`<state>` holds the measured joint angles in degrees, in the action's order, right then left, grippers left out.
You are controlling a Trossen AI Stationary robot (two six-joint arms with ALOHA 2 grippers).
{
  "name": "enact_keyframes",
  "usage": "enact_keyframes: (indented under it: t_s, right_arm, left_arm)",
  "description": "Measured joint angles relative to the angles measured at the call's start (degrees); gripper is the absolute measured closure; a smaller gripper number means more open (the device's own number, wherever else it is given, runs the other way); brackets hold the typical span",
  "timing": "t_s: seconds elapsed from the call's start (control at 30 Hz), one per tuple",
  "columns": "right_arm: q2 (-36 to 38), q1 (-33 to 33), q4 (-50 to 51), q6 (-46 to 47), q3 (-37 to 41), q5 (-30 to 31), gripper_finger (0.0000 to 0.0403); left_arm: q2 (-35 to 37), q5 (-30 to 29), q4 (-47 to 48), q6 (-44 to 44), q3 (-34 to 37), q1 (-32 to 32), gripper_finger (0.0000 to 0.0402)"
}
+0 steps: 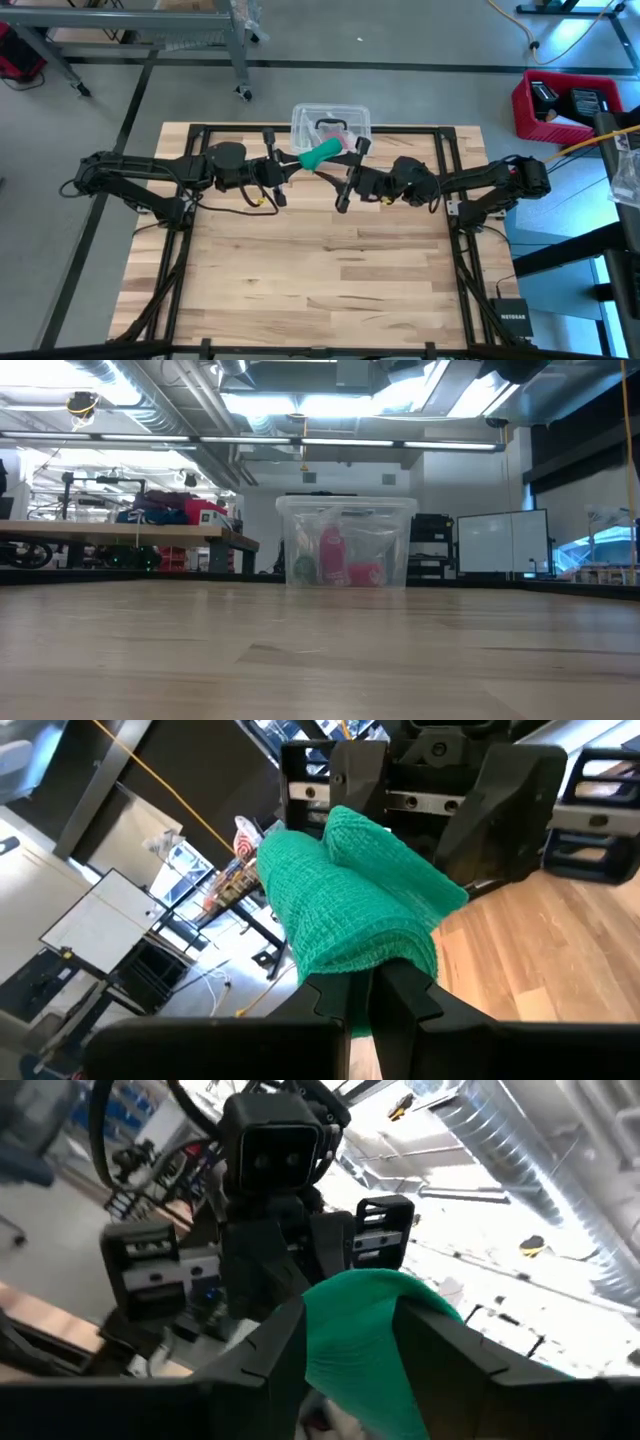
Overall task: Roll bandage
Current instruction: Roll the green bandage
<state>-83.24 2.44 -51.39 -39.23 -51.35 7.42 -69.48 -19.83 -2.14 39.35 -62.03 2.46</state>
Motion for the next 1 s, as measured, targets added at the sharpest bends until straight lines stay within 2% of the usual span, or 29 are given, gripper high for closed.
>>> enact_keyframes:
  t_s: [0.2,0.37,0.43,0.5,0.6,0.7,0.8,0.9,1.0]
  right_arm:
    - [0.0,0.1,0.8,-7.9,0.0,-2.8,0.0242]
    - [-0.2,0.2,1.1,-18.4,-0.1,-2.8,0.0242]
    - [-0.3,0.2,-0.3,-19.8,0.0,-2.7,0.0242]
    - [-0.4,0.2,-2.5,-16.1,0.0,-2.9,0.0242]
    - [-0.4,0.2,-3.6,-4.1,-0.5,-3.6,0.0242]
    - [-0.4,0.2,0.1,9.4,-2.8,-3.5,0.0242]
    - [-0.7,0.2,5.6,18.1,-5.8,-2.2,0.0242]
    - [-1.0,0.2,10.4,19.5,-8.4,-0.1,0.0242]
    - [-1.2,0.2,13.6,15.9,-9.5,3.8,0.0242]
  left_arm:
    - [0.1,0.7,0.1,-0.4,0.0,0.0,0.0389]
    - [0.1,0.8,0.1,-0.4,0.0,0.1,0.0389]
    - [0.1,0.8,-0.3,-0.4,0.0,0.1,0.0389]
    - [0.1,1.1,-0.7,-0.8,-0.1,0.1,0.0389]
    - [0.1,1.2,-0.6,-1.5,-0.1,0.1,0.0389]
    - [0.1,1.1,-0.1,-1.5,-0.1,0.1,0.0389]
    - [0.1,0.6,0.5,-1.5,-0.1,0.1,0.0389]
    - [0.1,0.2,0.6,-1.6,0.0,0.1,0.0389]
    - [0.1,-0.3,0.7,-2.1,0.0,0.1,0.0389]
